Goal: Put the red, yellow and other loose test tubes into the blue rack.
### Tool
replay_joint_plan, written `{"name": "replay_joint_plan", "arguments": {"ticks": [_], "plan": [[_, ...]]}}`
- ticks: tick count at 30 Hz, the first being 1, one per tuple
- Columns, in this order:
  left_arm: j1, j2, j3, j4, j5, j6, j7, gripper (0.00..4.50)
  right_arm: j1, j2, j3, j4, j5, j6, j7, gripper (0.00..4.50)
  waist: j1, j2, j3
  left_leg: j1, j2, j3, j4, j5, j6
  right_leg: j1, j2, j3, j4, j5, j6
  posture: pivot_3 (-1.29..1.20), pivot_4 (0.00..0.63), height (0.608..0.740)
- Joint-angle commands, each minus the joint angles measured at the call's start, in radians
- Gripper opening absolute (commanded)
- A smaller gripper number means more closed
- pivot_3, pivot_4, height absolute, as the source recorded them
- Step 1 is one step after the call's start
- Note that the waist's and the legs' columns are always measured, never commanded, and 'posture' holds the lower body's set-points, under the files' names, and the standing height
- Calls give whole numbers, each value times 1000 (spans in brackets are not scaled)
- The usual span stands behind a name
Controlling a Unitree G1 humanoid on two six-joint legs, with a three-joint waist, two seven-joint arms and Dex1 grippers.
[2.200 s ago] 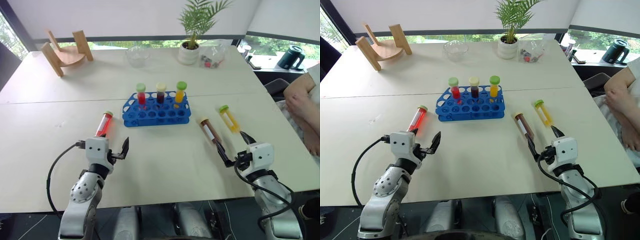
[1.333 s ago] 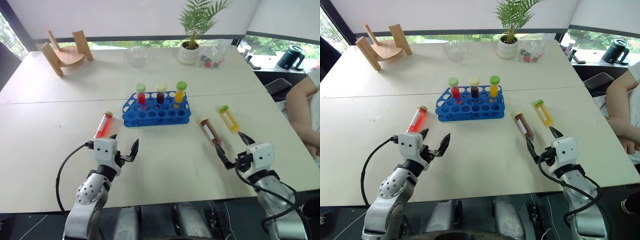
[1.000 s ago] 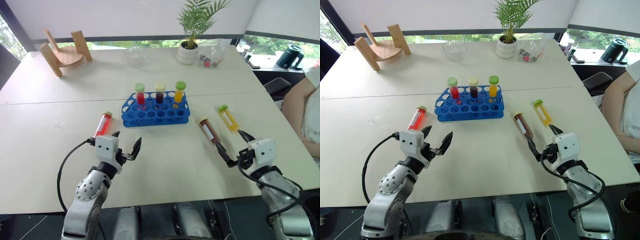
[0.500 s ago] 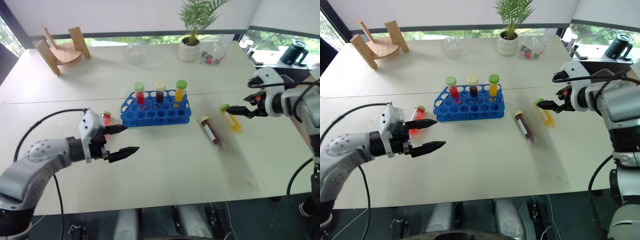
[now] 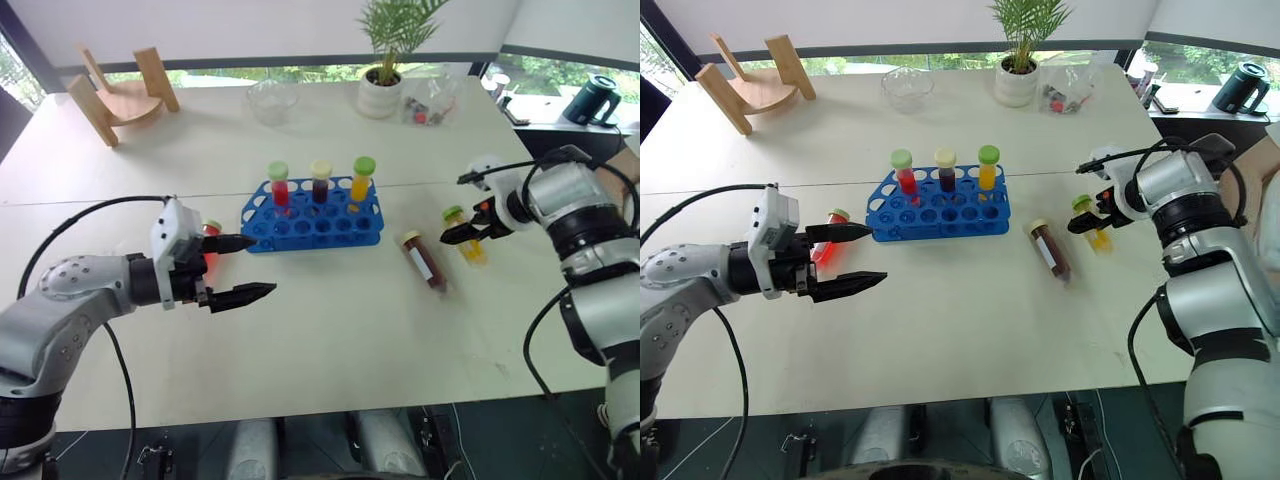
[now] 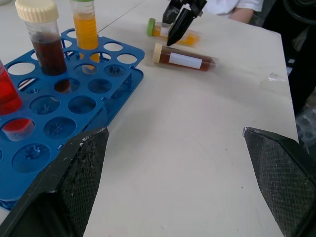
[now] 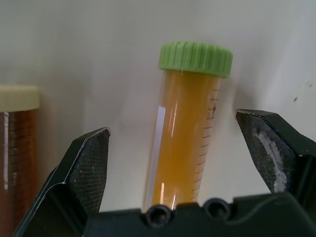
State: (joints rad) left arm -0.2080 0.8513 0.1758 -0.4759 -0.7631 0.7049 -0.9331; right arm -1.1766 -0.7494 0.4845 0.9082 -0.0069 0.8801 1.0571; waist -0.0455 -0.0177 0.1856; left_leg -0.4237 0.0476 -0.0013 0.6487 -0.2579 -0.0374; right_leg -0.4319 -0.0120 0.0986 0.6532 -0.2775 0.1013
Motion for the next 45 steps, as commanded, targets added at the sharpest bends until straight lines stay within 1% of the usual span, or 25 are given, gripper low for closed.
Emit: {"name": "replay_joint_plan", "arguments": {"ticks": [1,3,6,7,8,11,12,15,17,19,20,21,22,24,25,27,28,31,34,35,38,45], "plan": [[19,0,18,-46,1,-17,11,4472,-45,17,-21,73,-49,-51,7,4500,0,0,0,0,0,0,0,0,0,0,0,0,0,0,0,0,150,740],[29,1,22,-54,-1,-16,16,4472,-51,26,-29,101,-66,-69,12,4500,-1,0,0,1,0,0,0,0,0,0,0,0,1,0,0,0,150,740],[48,3,26,-65,5,-20,26,4500,-60,55,-41,161,-91,-113,1,3639,-1,0,0,2,0,0,0,0,0,1,0,0,1,0,0,0,150,740],[50,4,26,-65,8,-22,28,4500,-65,64,-47,180,-98,-125,-5,3113,-2,0,0,2,0,0,0,0,0,1,0,0,1,0,0,0,150,740],[48,4,25,-61,11,-24,30,4500,-70,70,-51,194,-106,-137,-4,2678,-3,0,0,3,0,0,0,0,0,2,0,0,1,0,0,0,150,740],[44,4,23,-53,22,-30,31,4500,-86,83,-78,225,-118,-147,-6,1048,-5,0,0,6,0,0,0,0,0,5,0,0,2,0,0,0,150,740],[45,5,23,-52,26,-32,34,4500,-93,84,-94,227,-115,-144,-7,809,-5,0,0,7,0,0,0,0,0,6,0,0,2,0,0,0,150,740],[51,3,34,-56,25,-31,47,4500,-125,66,-166,201,-87,-120,-32,806,-6,0,0,7,0,0,0,0,-1,6,0,0,2,0,0,0,150,740],[66,5,53,-62,25,-31,56,4500,-154,40,-271,107,-18,-49,-37,806,-8,2,1,7,0,0,0,0,-1,5,0,0,3,0,0,0,150,740],[80,6,71,-64,21,-29,64,4500,-92,19,-397,-120,58,-49,-73,806,-11,4,2,7,0,0,0,0,-1,4,0,1,4,0,0,0,150,740],[86,7,78,-63,19,-29,64,4500,-45,19,-452,-244,94,-32,-89,806,-12,5,3,6,0,0,-1,0,-1,3,0,1,5,0,0,0,150,740],[91,6,86,-63,14,-27,68,4500,28,27,-515,-408,143,-14,-100,806,-10,5,3,6,0,0,-1,0,-1,2,0,1,6,0,0,0,150,740],[92,4,90,-65,8,-22,72,4500,123,85,-608,-591,203,-33,-152,806,-6,3,2,6,0,-1,-1,0,-1,2,1,0,6,0,-1,0,150,740],[93,0,96,-64,-3,-16,77,4500,251,182,-727,-830,286,-43,-240,806,-4,1,1,7,1,-5,-1,0,0,4,3,-2,7,-2,-3,0,150,740],[90,-1,93,-63,-6,-13,80,4500,327,256,-762,-930,323,-100,-278,806,-4,1,1,7,1,-5,-2,0,0,4,3,-3,8,-2,-3,0,150,740],[76,-8,84,-52,-16,-3,87,4500,475,377,-763,-1052,347,-254,-317,806,-1,1,1,8,1,-5,0,0,0,5,2,-2,10,-2,-3,0,150,740],[68,-10,77,-44,-15,-2,88,4500,536,420,-744,-1067,338,-340,-325,806,0,2,1,9,1,-5,0,0,-1,5,2,-2,11,-2,-2,0,150,740],[49,-13,54,-32,-7,0,87,4500,632,492,-703,-1033,326,-503,-333,806,1,2,1,9,-1,-3,2,3,-5,6,0,-1,12,-1,0,0,150,740],[22,-20,30,-17,-4,1,85,4500,678,545,-640,-911,277,-691,-343,806,-1,1,1,11,-1,-2,4,4,-7,8,0,1,11,0,1,0,150,740],[17,-20,25,-14,-1,0,83,4500,676,558,-628,-879,272,-725,-348,806,-3,1,1,14,-1,-2,4,4,-7,10,0,1,11,0,1,0,150,740],[13,-19,17,-14,8,-4,81,4500,655,582,-606,-821,281,-778,-356,806,-11,1,1,17,0,-2,1,4,-7,13,2,1,12,0,0,0,150,740],[36,-25,26,-34,5,1,97,4500,614,587,-564,-705,272,-855,-363,806,-24,1,1,16,0,-3,-1,4,-7,11,2,0,12,0,0,0,150,740]]}}
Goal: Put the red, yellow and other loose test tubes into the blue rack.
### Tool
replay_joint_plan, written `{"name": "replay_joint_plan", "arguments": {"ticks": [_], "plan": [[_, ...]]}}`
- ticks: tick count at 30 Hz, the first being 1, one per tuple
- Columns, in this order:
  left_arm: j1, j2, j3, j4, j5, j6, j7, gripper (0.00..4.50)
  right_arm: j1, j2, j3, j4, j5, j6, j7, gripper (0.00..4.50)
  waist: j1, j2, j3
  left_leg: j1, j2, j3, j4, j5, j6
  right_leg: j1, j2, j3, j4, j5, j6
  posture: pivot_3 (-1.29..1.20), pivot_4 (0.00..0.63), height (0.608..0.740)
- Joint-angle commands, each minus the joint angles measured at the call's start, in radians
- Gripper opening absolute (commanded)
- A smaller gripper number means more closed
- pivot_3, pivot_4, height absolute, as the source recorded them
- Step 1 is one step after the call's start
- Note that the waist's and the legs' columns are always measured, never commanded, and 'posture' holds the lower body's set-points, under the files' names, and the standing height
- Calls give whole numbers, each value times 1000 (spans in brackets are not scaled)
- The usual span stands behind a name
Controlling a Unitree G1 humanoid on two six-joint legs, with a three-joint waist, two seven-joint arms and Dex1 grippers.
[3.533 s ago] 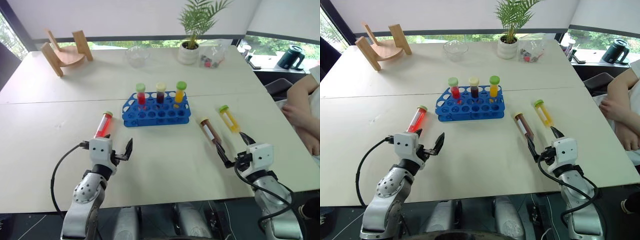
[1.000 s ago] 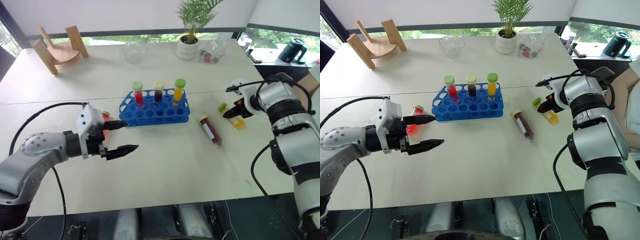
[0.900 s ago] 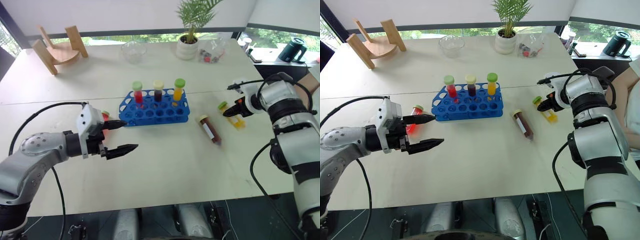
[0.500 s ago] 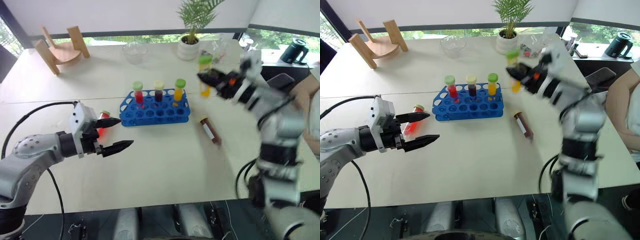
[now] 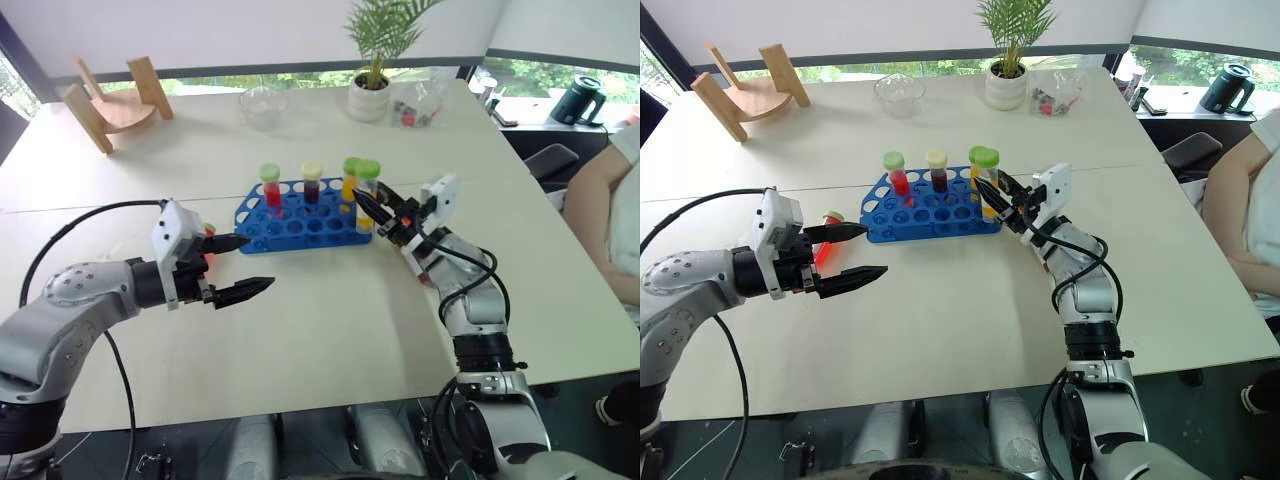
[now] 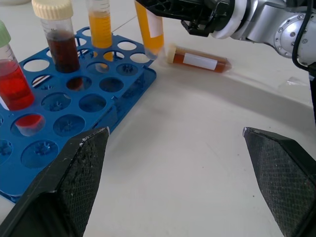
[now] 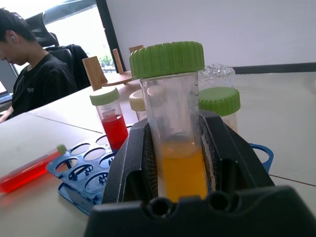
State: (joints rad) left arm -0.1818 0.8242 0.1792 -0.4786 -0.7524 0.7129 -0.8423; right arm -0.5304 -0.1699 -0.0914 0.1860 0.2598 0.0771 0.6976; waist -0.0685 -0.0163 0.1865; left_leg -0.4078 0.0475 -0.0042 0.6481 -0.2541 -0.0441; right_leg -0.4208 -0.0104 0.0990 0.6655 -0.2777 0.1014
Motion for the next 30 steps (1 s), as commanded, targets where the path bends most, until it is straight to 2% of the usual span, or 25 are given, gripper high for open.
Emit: {"name": "replay_joint_plan", "arguments": {"ticks": [1,13,24,25,26,30], "plan": [[16,2,25,-38,-7,-5,8,4500,-38,8,14,35,4,-61,-5,806,-1,0,0,0,0,0,0,0,0,0,0,0,0,0,0,0,150,740],[52,-9,30,-78,-16,-1,43,4500,-100,21,46,180,-4,-136,-10,806,-1,0,0,0,0,0,0,0,0,0,0,0,0,0,0,0,150,740],[65,-20,20,-95,-18,-4,63,4500,-92,18,61,240,-12,-165,-5,806,-2,0,0,0,0,0,0,0,0,0,0,0,0,0,0,0,150,740],[63,-22,16,-93,-16,-5,64,4500,-85,15,64,236,-12,-155,-3,1845,-2,0,0,0,0,0,0,0,0,0,0,0,0,0,0,0,150,740],[63,-25,13,-94,-14,-6,65,4500,-73,8,66,222,-13,-147,-2,2211,-2,0,0,0,0,0,0,0,0,0,0,0,0,0,0,0,150,740],[58,-35,1,-93,-6,-10,67,4500,-6,-83,79,58,-46,-11,-23,4362,4,0,0,0,0,0,0,0,0,0,0,0,0,0,0,0,150,740]]}}
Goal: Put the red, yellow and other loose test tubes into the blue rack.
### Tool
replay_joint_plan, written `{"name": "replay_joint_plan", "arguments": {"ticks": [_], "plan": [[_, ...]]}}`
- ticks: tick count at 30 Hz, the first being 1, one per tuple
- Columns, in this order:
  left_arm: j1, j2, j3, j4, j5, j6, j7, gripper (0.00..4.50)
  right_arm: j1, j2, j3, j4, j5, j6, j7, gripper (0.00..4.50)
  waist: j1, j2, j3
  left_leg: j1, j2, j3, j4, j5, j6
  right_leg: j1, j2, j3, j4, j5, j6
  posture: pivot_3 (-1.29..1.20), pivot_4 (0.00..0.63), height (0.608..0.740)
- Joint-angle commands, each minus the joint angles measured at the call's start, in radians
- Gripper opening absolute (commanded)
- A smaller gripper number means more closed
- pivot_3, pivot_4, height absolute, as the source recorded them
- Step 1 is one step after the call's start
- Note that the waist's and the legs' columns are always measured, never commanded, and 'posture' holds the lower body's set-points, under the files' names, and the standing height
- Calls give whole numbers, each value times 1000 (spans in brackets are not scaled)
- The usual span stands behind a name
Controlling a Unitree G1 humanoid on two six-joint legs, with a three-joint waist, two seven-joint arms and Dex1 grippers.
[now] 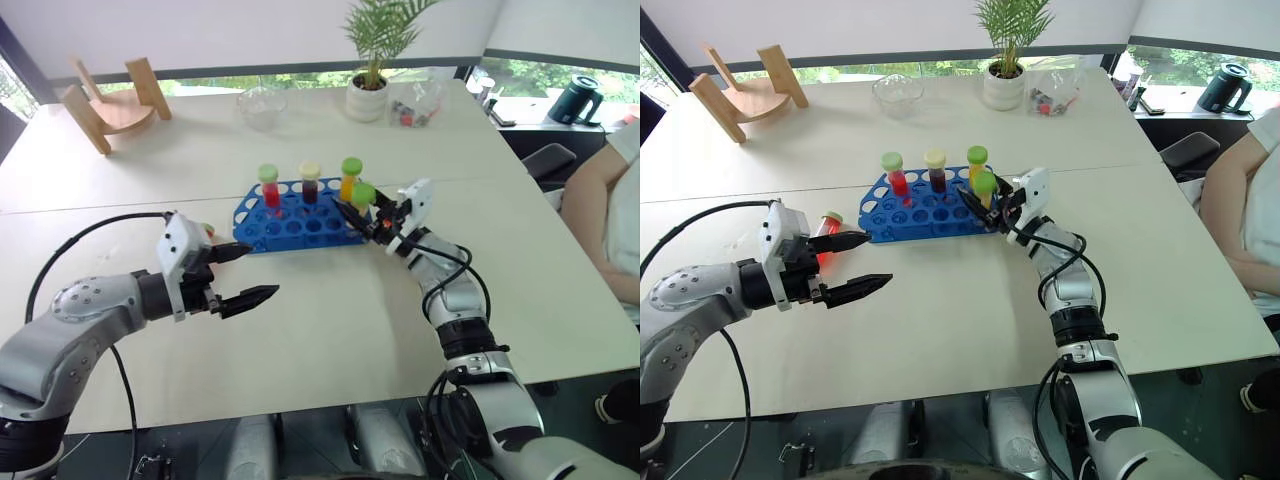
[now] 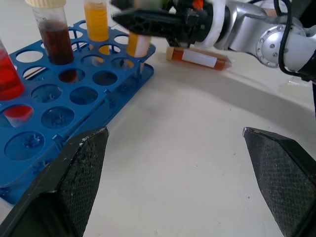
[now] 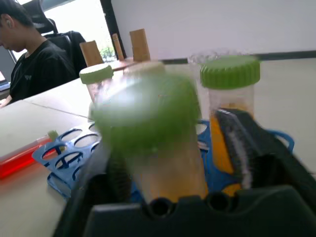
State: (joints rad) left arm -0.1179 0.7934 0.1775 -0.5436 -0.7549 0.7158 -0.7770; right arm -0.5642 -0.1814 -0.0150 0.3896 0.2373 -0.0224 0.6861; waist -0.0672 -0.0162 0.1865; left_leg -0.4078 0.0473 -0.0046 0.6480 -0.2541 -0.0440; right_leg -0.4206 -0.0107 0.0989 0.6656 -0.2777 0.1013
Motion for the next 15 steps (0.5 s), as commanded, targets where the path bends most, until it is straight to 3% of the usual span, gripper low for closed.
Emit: {"name": "replay_joint_plan", "arguments": {"ticks": [1,6,9,12,15], "plan": [[-7,-6,0,-27,0,-15,1,4500,45,-120,11,-215,-27,164,0,4443,5,0,0,0,0,0,0,0,0,0,0,0,0,0,0,0,150,740],[-13,-25,-30,-15,12,-26,-12,4500,20,-473,49,-516,19,666,146,4443,16,1,1,-1,-1,2,2,0,0,0,-2,1,-1,0,0,0,150,740],[-24,-46,-63,0,29,-43,-21,4500,-131,-632,128,-536,67,1039,223,4443,2,1,1,1,0,1,1,0,0,0,1,1,-1,0,0,0,150,740],[-36,-68,-96,14,50,-59,-25,4500,-270,-695,236,-489,109,1251,298,4443,-3,0,0,1,0,0,1,0,1,0,2,1,0,-1,-2,0,150,740],[-42,-89,-117,21,68,-73,-22,4500,-389,-667,366,-377,80,1380,280,4443,-3,0,0,1,0,0,1,0,1,0,1,1,-1,-1,-2,0,150,740]]}}
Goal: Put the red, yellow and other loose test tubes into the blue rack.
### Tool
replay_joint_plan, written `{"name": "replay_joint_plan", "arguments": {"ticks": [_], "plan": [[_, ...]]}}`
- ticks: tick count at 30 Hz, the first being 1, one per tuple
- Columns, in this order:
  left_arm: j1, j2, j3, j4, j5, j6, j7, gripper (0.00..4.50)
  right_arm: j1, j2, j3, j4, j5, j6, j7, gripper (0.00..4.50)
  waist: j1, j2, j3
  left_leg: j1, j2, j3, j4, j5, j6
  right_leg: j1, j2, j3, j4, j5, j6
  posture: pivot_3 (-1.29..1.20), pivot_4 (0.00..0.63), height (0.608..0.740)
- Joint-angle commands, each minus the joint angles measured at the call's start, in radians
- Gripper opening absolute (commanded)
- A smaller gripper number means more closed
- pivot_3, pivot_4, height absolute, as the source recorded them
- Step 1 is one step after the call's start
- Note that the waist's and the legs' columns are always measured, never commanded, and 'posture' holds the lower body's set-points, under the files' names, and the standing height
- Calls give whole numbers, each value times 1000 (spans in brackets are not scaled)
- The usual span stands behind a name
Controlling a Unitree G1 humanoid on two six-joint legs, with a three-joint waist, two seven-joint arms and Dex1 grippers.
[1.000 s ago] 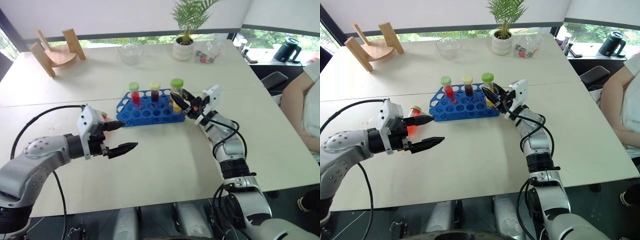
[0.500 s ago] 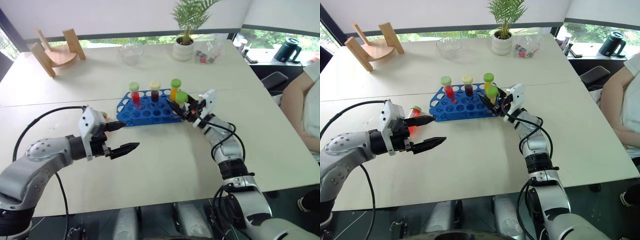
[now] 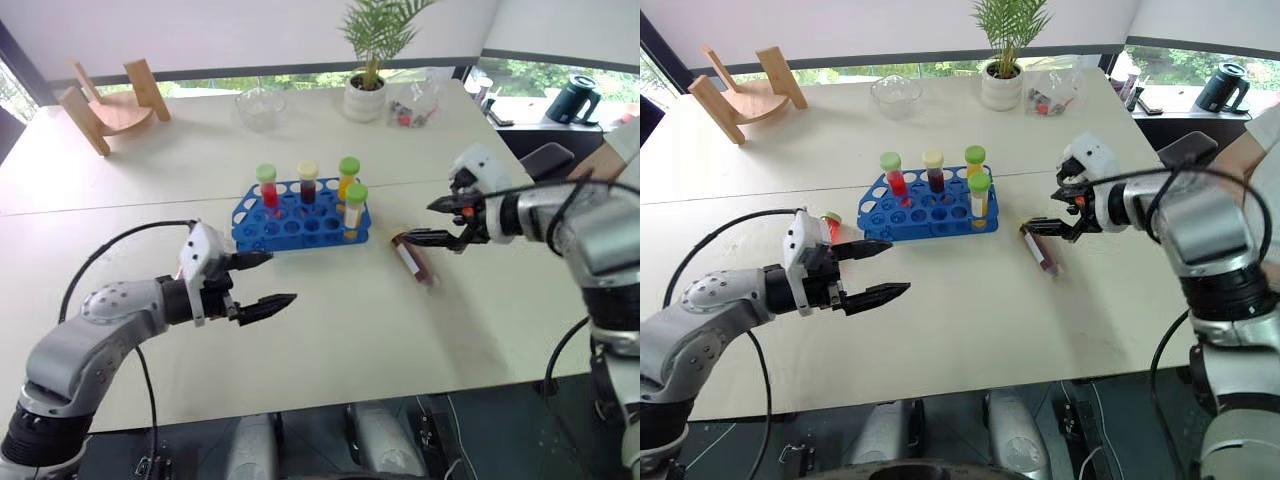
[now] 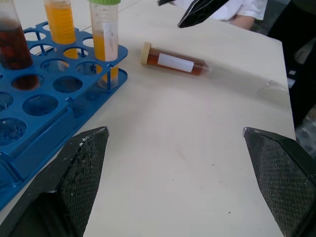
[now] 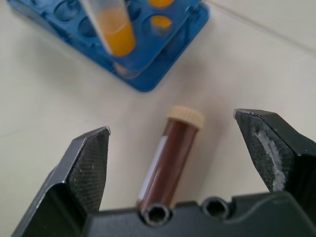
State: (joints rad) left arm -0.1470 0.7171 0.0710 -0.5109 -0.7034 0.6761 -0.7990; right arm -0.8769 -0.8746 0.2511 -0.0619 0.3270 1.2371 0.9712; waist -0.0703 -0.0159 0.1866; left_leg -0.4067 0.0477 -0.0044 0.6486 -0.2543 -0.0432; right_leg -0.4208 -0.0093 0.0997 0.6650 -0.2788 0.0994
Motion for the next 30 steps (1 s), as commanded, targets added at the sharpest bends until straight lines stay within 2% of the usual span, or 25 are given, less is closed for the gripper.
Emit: {"name": "replay_joint_plan", "arguments": {"ticks": [1,6,12,14,18,19,20,23,26,28,30], "plan": [[-14,-17,-14,-11,21,-36,0,4500,-103,40,127,108,-17,143,-15,4443,1,0,0,-1,0,0,0,0,0,0,0,0,0,0,0,0,150,740],[6,-24,-7,-29,31,-42,5,4500,-174,113,213,285,-62,130,-57,4443,5,0,0,-3,-1,1,0,0,0,-3,-1,0,0,0,0,0,150,740],[31,-18,10,-62,22,-35,26,4500,-168,174,282,376,-111,60,-69,4443,0,-1,-1,-4,-1,1,0,0,1,-3,-1,0,-1,0,1,0,150,740],[38,-17,15,-68,22,-35,33,4500,-159,189,293,385,-126,42,-70,3571,-1,-2,-1,-3,0,1,1,0,1,-3,-1,0,0,0,1,0,150,740],[42,-15,21,-72,20,-33,43,4500,-142,210,303,376,-152,-1,-61,1480,-1,-2,-1,-2,0,1,1,0,1,-2,-1,0,0,0,1,0,150,740],[43,-13,21,-74,19,-33,44,4500,-138,213,300,366,-152,4,-58,1063,-2,-3,-1,-2,0,1,1,0,1,-2,-1,0,0,0,1,0,150,740],[44,-13,22,-76,19,-32,45,4500,-134,213,299,353,-153,3,-54,835,-2,-3,-2,-1,0,1,1,0,1,-2,-1,0,0,0,1,0,150,740],[45,-6,30,-79,15,-28,46,4500,-106,182,267,255,-133,2,-35,833,-1,-4,-2,-1,0,1,0,0,1,-2,-1,0,0,0,1,0,150,740],[55,11,60,-83,7,-21,49,4500,-52,120,189,73,-75,-13,9,832,1,-4,-2,-2,0,0,0,0,1,-3,-1,0,0,0,1,0,150,740],[66,25,95,-84,-8,-11,48,4500,7,91,97,-88,14,-25,61,832,3,-4,-2,-3,0,0,-1,-1,1,-3,-1,0,0,0,0,0,150,740],[76,39,133,-82,-28,4,48,4500,70,129,-32,-213,111,-52,69,832,2,-4,-2,-3,0,0,-1,-1,1,-4,-1,-1,0,0,1,0,150,740]]}}
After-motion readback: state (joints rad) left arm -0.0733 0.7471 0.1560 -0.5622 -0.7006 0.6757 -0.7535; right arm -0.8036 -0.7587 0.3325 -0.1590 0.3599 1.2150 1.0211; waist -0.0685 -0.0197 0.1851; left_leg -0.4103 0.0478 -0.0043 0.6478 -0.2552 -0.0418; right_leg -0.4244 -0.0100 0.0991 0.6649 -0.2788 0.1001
